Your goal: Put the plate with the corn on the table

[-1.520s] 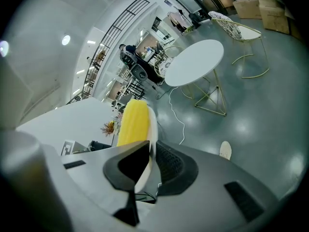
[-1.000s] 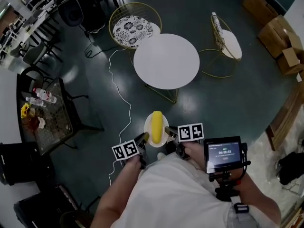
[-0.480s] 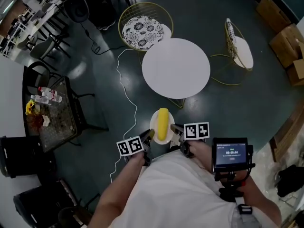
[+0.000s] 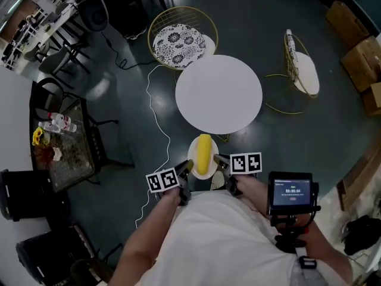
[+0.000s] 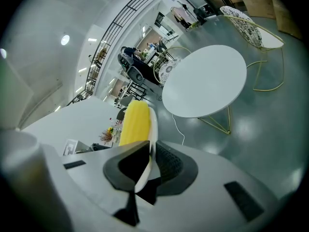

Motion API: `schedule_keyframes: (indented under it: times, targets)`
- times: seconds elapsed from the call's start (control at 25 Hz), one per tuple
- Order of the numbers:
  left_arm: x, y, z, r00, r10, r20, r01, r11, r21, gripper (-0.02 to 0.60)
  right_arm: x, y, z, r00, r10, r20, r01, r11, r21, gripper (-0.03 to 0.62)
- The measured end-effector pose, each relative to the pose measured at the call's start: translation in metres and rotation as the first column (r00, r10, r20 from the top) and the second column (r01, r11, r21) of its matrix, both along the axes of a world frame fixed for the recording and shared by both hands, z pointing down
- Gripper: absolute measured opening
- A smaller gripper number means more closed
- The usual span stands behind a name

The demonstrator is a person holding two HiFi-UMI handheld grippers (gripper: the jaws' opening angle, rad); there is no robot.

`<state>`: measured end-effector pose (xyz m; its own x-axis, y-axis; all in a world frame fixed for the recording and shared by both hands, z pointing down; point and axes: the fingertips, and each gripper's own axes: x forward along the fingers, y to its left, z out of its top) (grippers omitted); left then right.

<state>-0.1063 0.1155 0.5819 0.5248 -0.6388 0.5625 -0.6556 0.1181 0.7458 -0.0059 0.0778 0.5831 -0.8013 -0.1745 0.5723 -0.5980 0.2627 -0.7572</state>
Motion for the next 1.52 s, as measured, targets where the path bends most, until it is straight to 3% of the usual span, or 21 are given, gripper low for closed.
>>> schedule_keyframes:
  times: [0.44,1.16,1.52]
  targets:
    - [-0.003,-0.023,-0.001,0.999,0.038,0.007,-0.038,0.999,-0.017,0.032,-0.001,-0.020,0.003,0.997,0.066,0.026,-0.065,0.997,-0.030,0.049]
    - [-0.072,-0.091,0.004,0.983,0.184,-0.028,-0.184,0.983,0.000,0.032,-0.067,-0.072,0.007,0.984,0.173,-0.030,-0.173,0.985,0.000,0.051]
    - [-0.088,-0.116,-0.003,0.965,0.254,-0.059,-0.253,0.967,0.024,0.032,-0.082,-0.091,0.000,0.971,0.238,-0.030,-0.238,0.971,0.006,0.051]
